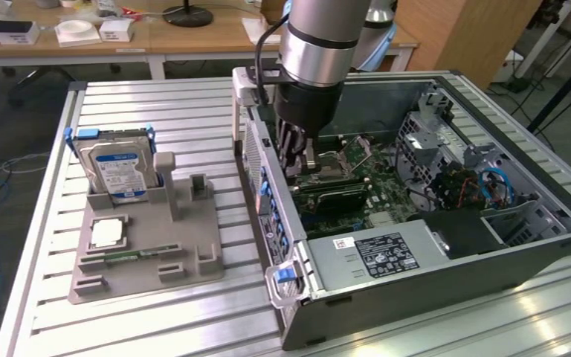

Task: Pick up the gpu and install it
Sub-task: 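Press down on the gpu until it lock into place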

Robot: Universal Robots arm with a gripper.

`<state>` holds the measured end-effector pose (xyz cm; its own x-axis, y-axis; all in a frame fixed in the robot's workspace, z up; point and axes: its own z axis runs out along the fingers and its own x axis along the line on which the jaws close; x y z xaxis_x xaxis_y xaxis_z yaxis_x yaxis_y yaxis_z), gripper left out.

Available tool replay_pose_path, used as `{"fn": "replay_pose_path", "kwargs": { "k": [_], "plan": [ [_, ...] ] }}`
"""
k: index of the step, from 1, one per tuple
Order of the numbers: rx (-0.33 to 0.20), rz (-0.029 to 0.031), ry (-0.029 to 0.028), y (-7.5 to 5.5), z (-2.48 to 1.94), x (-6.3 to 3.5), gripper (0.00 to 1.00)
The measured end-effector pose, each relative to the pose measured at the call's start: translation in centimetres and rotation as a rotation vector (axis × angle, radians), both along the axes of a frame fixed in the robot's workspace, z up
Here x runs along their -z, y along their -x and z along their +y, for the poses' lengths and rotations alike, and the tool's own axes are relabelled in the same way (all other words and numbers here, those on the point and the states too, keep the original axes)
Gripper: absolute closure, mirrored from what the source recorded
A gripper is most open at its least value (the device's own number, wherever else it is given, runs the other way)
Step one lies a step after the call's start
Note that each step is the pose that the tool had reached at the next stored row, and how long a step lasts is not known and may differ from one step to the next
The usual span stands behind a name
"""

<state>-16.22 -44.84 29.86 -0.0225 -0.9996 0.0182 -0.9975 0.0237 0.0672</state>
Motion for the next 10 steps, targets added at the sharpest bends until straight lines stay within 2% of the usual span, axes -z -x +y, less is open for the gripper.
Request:
{"fn": "replay_pose_path", "kwargs": {
  "k": [3, 4, 7, 10],
  "plan": [
    [0.001, 0.0008, -0.001, -0.3, -0.01, 0.03, 0.89],
    [0.0, -0.0036, -0.0047, -0.6, 0.02, 0.2, 0.89],
    [0.0, -0.0004, -0.0012, -1.1, -0.01, 0.06, 0.89],
    [0.0, -0.0003, -0.0007, -1.1, -0.02, 0.12, 0.89]
  ]
}}
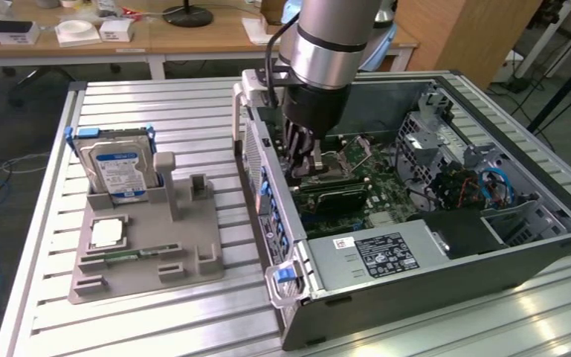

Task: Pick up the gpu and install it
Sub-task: 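Press down on the gpu until it lock into place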

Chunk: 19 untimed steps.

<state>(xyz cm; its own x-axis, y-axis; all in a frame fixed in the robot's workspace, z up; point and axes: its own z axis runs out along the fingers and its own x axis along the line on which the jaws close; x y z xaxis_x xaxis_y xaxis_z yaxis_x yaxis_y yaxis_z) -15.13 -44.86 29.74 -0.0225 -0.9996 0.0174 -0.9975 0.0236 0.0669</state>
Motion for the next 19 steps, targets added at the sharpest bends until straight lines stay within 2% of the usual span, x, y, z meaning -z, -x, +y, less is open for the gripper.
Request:
{"fn": "replay_pose_path", "kwargs": {
  "k": [9, 19],
  "plan": [
    [-0.001, -0.0008, -0.0003, 1.0, 0.02, 0.15, 0.89],
    [0.0, 0.0, -0.0005, 0.9, 0.03, 0.06, 0.89]
  ]
}}
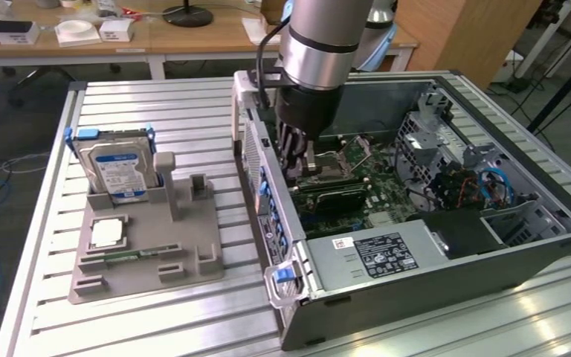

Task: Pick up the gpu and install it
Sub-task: 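Press down on the gpu until it lock into place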

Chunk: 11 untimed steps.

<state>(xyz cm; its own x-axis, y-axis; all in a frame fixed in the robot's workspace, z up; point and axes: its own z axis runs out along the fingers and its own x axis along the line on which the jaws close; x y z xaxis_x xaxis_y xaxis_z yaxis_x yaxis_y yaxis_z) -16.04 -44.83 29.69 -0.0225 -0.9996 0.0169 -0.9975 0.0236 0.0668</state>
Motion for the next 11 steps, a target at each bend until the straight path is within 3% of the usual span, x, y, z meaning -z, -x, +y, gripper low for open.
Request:
{"fn": "replay_pose_path", "kwargs": {
  "k": [11],
  "plan": [
    [0.0, 0.0006, 0.0005, 0.0, -0.01, -0.5, 0.89]
  ]
}}
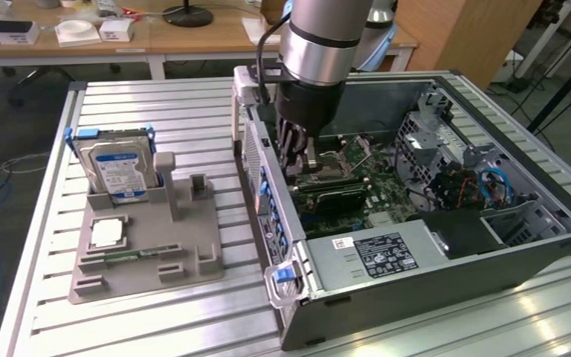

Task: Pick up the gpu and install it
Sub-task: 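Press down on the gpu until it lock into place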

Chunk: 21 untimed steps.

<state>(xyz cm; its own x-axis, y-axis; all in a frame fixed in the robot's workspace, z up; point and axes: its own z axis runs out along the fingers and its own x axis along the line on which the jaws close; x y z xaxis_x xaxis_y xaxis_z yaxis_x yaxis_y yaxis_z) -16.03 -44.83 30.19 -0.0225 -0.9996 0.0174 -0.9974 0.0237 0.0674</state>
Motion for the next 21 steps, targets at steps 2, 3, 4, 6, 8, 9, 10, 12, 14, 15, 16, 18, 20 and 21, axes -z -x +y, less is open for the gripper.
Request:
{"fn": "replay_pose_path", "kwargs": {
  "k": [2, 3, 4, 6, 8, 9, 10, 12, 14, 15, 16, 18, 20, 21],
  "plan": [
    [0.0, -0.0003, -0.0002, 0.08, 0.01, -0.02, 0.89],
    [0.0, -0.0002, -0.0001, 0.15, 0.0, -0.02, 0.89],
    [0.0, -0.0002, 0.0, 0.24, 0.0, -0.03, 0.89],
    [0.001, -0.0001, 0.0001, 0.38, 0.0, -0.02, 0.89],
    [0.0, 0.0, 0.0005, 0.4, 0.0, -0.01, 0.89],
    [0.001, -0.0003, 0.0003, 0.42, 0.0, 0.05, 0.89],
    [0.001, -0.0002, 0.0009, 0.43, 0.0, 0.11, 0.89],
    [0.0, 0.0, 0.0028, 0.44, 0.0, 0.26, 0.89],
    [0.0, -0.0001, 0.0037, 0.44, 0.0, 0.43, 0.89],
    [0.0, 0.0, 0.0038, 0.44, 0.0, 0.48, 0.89],
    [0.001, 0.0001, 0.004, 0.45, 0.0, 0.52, 0.89],
    [0.001, 0.0002, 0.0039, 0.46, -0.01, 0.55, 0.89],
    [0.001, 0.0, 0.0036, 0.45, 0.0, 0.57, 0.89],
    [0.001, 0.0001, 0.0035, 0.43, 0.0, 0.55, 0.89]
  ]
}}
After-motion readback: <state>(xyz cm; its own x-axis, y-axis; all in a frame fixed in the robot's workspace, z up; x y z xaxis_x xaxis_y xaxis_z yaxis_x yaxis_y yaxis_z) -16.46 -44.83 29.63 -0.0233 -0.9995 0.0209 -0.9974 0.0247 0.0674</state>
